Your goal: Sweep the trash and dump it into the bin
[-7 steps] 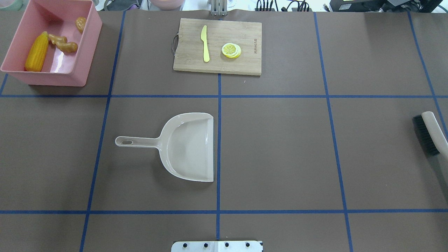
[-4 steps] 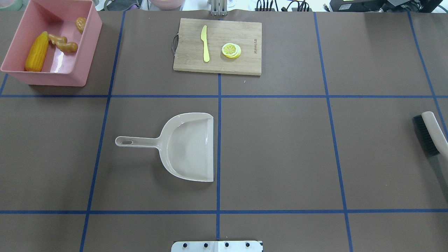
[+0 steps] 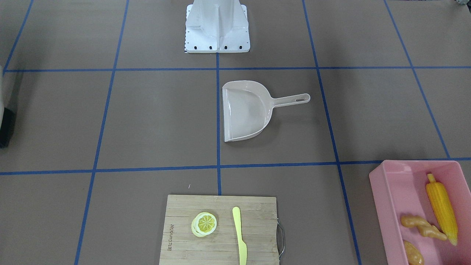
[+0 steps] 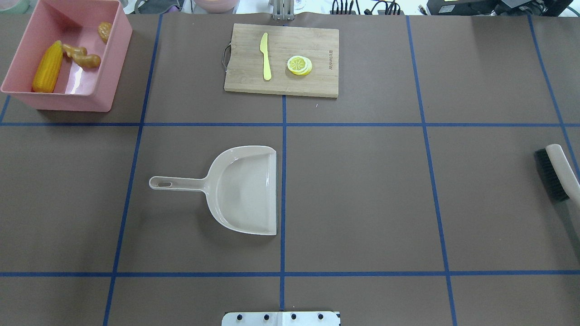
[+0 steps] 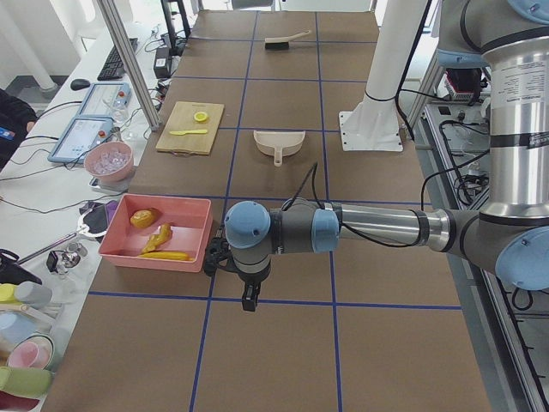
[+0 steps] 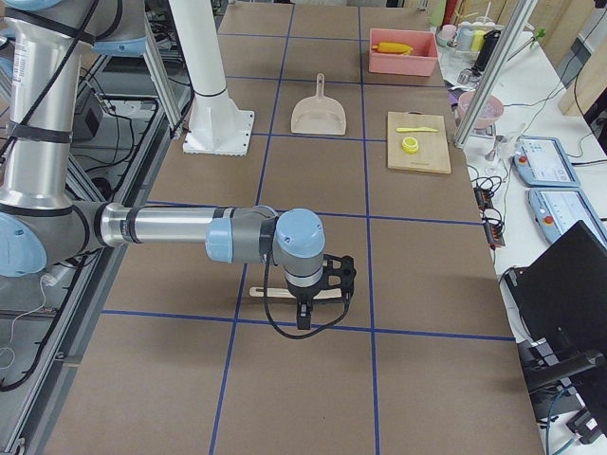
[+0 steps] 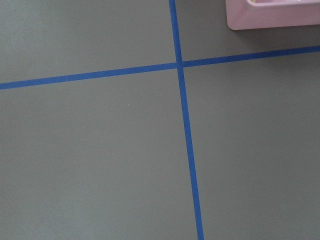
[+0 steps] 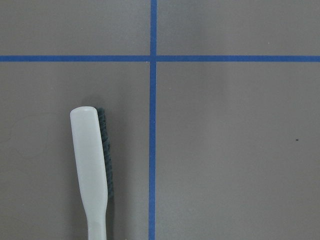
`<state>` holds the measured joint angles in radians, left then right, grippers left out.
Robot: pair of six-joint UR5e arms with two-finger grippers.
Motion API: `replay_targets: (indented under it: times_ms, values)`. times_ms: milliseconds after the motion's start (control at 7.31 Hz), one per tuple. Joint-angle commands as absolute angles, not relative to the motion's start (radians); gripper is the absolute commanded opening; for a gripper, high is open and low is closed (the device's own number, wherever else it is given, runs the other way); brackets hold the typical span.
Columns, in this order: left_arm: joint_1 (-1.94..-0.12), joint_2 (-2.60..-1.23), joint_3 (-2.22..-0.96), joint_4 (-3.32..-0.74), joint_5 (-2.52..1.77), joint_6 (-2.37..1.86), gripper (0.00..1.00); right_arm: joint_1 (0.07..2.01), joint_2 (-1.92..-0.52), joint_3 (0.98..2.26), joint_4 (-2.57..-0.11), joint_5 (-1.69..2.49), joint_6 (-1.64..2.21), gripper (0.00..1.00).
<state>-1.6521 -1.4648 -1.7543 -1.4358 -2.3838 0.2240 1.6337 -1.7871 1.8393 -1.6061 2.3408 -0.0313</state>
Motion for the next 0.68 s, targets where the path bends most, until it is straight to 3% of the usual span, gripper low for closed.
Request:
replay_targets:
  times_ms: [0, 547]
  values:
    - [-1.652, -1.465, -1.753, -1.436, -2.384, 0.224, 0.98, 1.634, -1.789, 1.838, -1.608, 2.336, -0.037, 1.0]
    - [-1.652, -1.465, -1.753, -1.436, -2.384, 0.224, 0.98, 1.626, -1.787, 1.836, -1.605, 2.309, -0.043, 1.0]
